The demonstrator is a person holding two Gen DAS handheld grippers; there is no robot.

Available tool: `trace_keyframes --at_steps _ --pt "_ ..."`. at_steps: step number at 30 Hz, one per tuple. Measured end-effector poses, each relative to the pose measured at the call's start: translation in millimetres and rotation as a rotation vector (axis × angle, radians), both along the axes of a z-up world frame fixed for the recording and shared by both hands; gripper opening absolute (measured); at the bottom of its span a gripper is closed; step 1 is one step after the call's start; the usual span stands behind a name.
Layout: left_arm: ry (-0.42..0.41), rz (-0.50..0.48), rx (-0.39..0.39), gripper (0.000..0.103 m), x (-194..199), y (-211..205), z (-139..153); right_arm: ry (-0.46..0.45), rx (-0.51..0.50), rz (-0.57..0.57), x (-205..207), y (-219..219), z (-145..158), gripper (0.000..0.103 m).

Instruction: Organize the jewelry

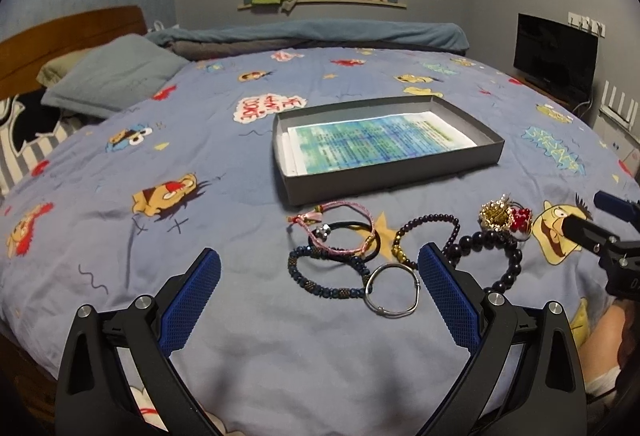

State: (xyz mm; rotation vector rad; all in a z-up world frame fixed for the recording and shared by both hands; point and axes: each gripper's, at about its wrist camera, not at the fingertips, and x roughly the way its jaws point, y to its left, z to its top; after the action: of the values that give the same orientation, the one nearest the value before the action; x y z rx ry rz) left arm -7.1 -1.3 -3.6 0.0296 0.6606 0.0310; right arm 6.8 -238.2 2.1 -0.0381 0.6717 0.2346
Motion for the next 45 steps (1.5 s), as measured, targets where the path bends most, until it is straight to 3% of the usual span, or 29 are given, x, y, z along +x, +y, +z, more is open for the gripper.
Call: trace_keyframes --at_steps 45 --pt "0.032 -0.023 -0.002 0.098 8.2 -2.6 -7.8 0.044 0.009 0.039 7.5 0.0 -6.0 0.098"
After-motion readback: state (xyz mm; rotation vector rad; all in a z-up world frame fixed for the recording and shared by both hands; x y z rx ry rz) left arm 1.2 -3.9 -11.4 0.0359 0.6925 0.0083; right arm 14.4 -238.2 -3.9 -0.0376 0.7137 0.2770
